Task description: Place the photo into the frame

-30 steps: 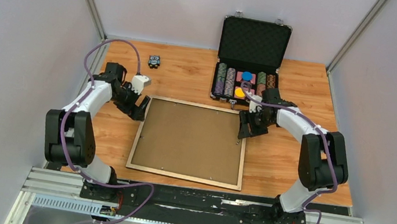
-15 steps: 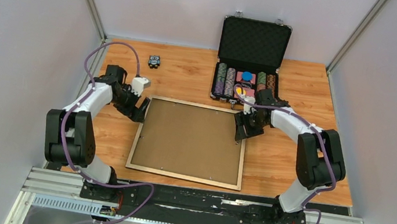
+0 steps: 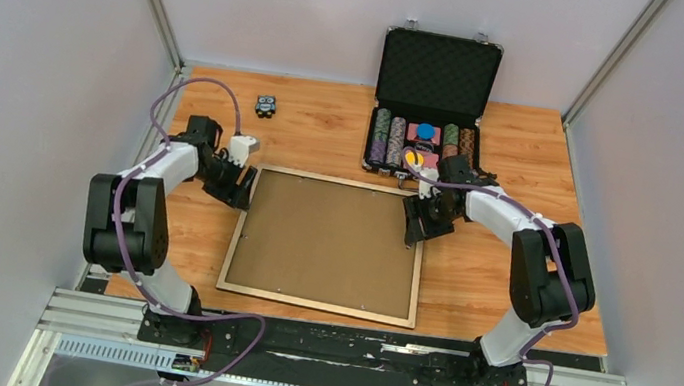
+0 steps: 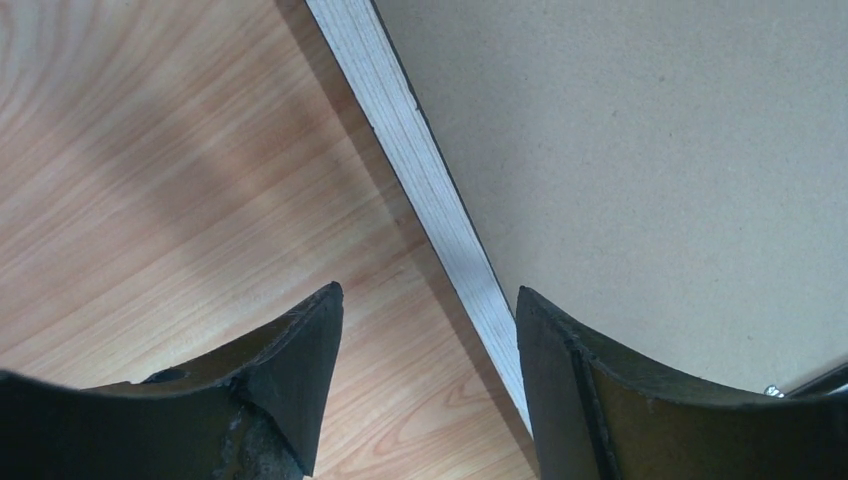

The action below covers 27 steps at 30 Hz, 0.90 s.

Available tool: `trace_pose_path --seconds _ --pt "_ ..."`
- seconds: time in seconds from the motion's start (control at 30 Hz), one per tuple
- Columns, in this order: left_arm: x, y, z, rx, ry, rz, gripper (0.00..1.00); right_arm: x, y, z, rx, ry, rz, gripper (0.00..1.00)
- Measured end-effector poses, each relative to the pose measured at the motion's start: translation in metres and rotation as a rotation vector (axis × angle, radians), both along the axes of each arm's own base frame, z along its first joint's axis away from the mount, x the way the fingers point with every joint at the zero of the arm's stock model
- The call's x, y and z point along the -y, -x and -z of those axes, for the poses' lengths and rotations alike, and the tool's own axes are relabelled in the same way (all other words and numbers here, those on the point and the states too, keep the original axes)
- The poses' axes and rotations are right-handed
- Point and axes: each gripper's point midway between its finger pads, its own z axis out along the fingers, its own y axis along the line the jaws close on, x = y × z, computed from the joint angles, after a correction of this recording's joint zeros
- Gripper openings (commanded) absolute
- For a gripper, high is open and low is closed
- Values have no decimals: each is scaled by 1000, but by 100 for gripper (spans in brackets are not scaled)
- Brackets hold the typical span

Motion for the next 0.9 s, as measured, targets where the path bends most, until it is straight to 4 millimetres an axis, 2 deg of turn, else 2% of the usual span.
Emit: trace_pose_path --seconds 0.23,0.37,0.47,0.9 --pt "5 -3 17 -46 36 -21 56 3 -1 -1 -16 -35 25 56" --pt "10 -2 19 -58 64 -26 51 7 -3 -3 -25 -56 45 56" --pt "13 -2 19 -64 81 -25 42 9 -3 -3 -30 -61 54 56" --pt "20 0 18 -80 123 -31 30 10 7 -3 -56 -83 54 57"
